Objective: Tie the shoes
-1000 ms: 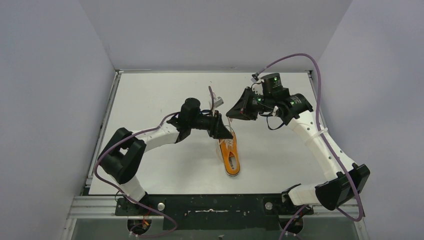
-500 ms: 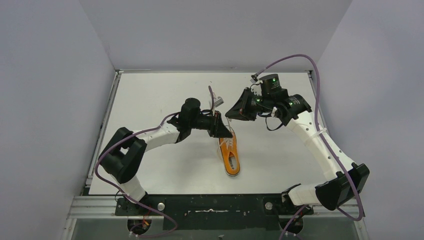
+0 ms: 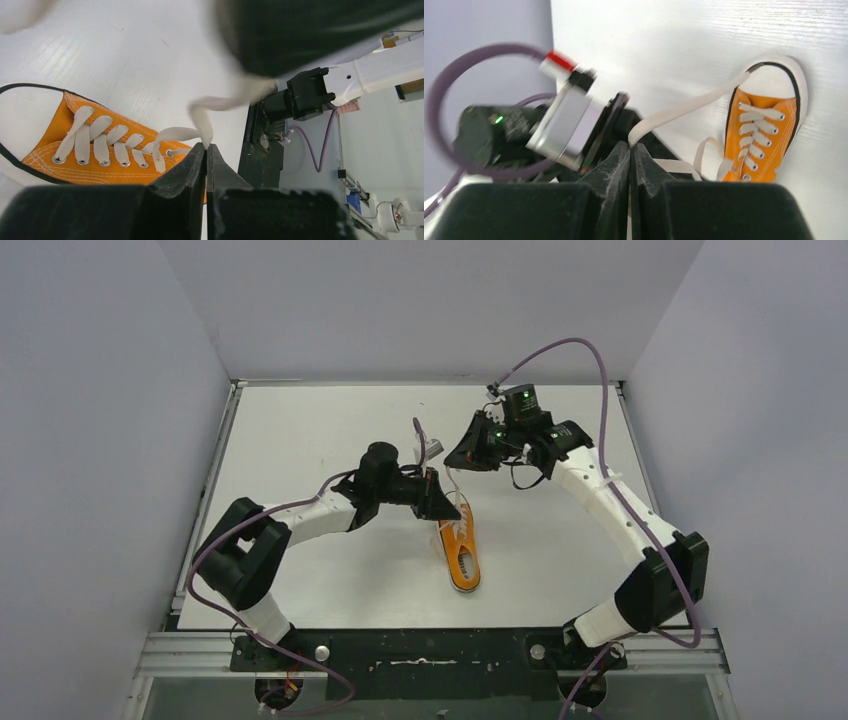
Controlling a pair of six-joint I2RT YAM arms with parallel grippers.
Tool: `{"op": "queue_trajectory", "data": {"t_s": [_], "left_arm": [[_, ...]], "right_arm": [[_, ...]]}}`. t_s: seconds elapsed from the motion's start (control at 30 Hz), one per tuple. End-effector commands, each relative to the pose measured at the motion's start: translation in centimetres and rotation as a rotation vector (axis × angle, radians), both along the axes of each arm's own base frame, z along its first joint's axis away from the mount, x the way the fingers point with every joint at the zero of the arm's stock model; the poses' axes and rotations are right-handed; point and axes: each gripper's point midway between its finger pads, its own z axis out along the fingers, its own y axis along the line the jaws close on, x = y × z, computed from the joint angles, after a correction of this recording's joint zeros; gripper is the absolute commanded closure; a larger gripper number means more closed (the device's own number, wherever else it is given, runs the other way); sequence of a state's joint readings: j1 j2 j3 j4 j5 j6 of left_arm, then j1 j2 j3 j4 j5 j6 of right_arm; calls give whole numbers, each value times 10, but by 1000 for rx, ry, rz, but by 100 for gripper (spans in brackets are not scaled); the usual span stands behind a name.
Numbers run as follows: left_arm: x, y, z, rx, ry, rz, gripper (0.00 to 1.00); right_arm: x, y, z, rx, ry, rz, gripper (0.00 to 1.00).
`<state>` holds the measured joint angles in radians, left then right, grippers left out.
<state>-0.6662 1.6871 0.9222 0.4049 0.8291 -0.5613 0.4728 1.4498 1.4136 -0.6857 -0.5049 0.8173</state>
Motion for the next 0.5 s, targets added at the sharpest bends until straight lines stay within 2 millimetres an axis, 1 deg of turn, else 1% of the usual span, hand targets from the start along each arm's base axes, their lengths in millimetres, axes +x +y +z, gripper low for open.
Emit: {"op": "queue_trajectory", "data": {"t_s": [0.0,0.07,0.17,0.3,0.33,0.4,0.47], "left_arm": [[-2,4,27,-54,-107,15,100],[-4,7,27,-57,-112,19,100],[-7,10,24,-63,-113,28,100],[-9,13,24,-67,-116,36,100],[-9,14,22,-63,-112,40,100],[-8,17,21,-59,-96,49,100],[-6,17,21,-59,-71,56,100]], "right_arm": [[35,26,-17,-1,-82,36,100],[39,37,-30,8,-55,49,100],[36,52,-57,16,36,71,100],[15,72,-87,-4,160,156,100],[11,72,-94,-14,198,168,98],[2,66,-100,-37,252,182,83],[0,48,-98,-108,249,181,63]]}}
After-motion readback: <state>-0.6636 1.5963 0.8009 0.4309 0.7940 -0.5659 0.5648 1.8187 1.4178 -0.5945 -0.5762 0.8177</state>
